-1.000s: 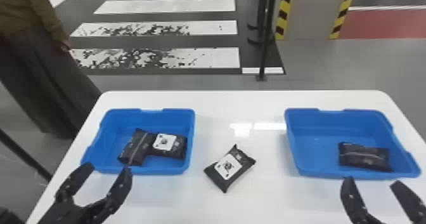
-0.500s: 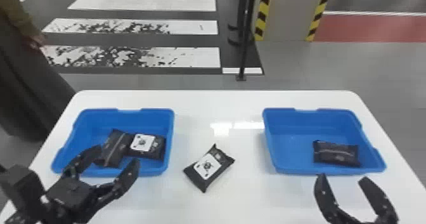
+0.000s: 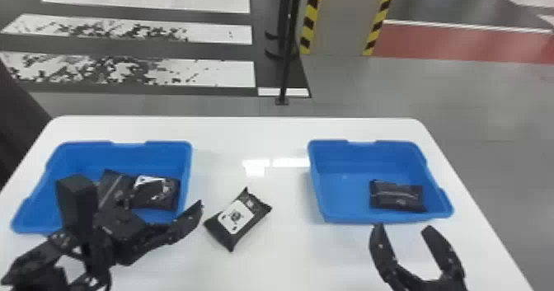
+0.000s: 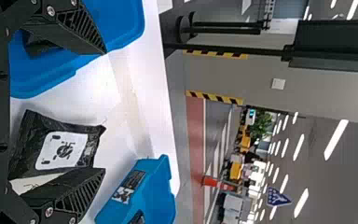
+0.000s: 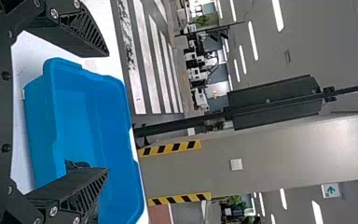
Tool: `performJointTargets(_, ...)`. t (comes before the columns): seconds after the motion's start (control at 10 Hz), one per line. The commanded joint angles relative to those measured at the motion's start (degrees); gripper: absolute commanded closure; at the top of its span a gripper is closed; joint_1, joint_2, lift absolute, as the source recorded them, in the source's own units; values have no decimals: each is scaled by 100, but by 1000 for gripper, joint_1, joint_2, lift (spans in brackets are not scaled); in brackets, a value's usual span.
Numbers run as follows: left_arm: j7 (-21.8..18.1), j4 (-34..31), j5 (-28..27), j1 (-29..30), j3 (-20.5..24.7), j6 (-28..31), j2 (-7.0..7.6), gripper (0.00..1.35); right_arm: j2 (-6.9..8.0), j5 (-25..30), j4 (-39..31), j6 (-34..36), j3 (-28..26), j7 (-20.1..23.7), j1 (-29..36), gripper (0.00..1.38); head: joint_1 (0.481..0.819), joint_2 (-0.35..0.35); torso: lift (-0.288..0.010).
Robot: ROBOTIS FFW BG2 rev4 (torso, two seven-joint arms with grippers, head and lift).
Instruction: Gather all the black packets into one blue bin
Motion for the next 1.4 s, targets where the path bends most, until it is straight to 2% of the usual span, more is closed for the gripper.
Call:
performJointTargets(0.0,1,183,-111,-464,-457,457,173,136,9,-6,0,1,2,0,-14,148,695,-158,-110)
performJointTargets(0.2,1,506,-248,-1251,-1325,738,366,134,0,-18,28,1,2,0,-28,148,695,-210,-110)
performJointTargets(0.4,36,604,-477,-1828,-1931,1315,419,136,0,-18,42,1,14,0,-56,148,695,-262,-110)
performJointTargets(0.6,36,604,-614,-2095,-2137,2102,410,140,0,-52,56,-13,14,0,-56,148,695,-300,-110)
performJointTargets(1.0,-8,604,-934,-2391,-2434,3030,419,145,0,-63,84,-13,14,0,-84,148,695,-303,-110)
performJointTargets(1.3,-43,844,-957,-2461,-2548,3241,419,145,9,-75,98,1,14,0,-84,148,695,-299,-110)
